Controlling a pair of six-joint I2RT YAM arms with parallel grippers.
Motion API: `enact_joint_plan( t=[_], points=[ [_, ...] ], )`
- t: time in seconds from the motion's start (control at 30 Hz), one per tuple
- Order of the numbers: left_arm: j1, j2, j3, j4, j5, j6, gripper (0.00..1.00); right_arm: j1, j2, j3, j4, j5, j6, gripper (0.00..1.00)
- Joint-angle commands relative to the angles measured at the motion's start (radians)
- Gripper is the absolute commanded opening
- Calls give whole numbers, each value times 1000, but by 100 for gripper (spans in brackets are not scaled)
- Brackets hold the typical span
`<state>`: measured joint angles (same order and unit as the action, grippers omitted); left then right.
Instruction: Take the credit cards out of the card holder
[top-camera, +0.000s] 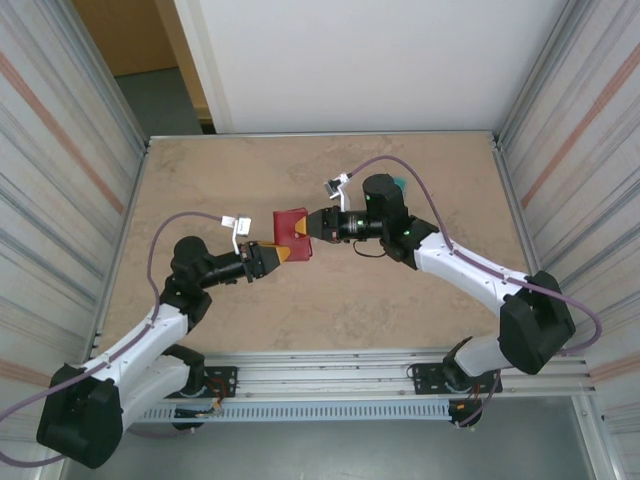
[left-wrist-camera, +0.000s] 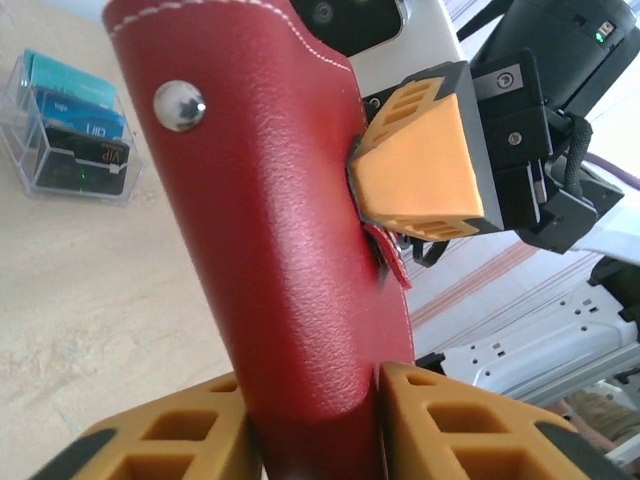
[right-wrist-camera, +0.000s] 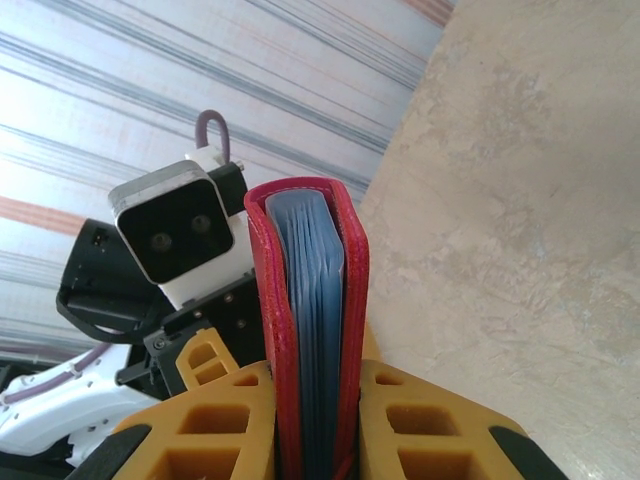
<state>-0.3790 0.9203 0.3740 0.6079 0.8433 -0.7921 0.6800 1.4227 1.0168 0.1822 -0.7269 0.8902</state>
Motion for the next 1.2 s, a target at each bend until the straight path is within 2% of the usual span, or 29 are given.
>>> enact_joint_plan(
  t=[0.0, 0.17, 0.2, 0.37, 0.5, 0.77, 0.93, 1.17],
  points=[
    [-4, -5, 29, 11, -21, 31, 21, 2, 8, 14, -15, -14, -2, 11],
    [-55, -42, 68, -178, -142, 158, 8, 9, -11, 72, -241, 126, -126, 39],
    [-67, -53, 77, -218, -177, 186, 7, 12, -19, 87, -297, 167, -153, 50],
    [-112, -84, 93, -334, -310, 264, 5, 36, -65, 127, -461, 381, -227, 64],
    [-119, -78, 71, -305, -338, 268, 4, 92, -70, 170, -564, 566, -271, 64],
    [-138, -56, 74, -321, -464, 252, 3, 225, -5, 276, -654, 768, -287, 49],
    [-139, -33, 79, -320, -476, 246, 3, 268, 50, 341, -677, 803, -294, 41],
    [-140, -8, 80, -305, -465, 232, 4, 296, 118, 407, -700, 820, -307, 39]
  ],
)
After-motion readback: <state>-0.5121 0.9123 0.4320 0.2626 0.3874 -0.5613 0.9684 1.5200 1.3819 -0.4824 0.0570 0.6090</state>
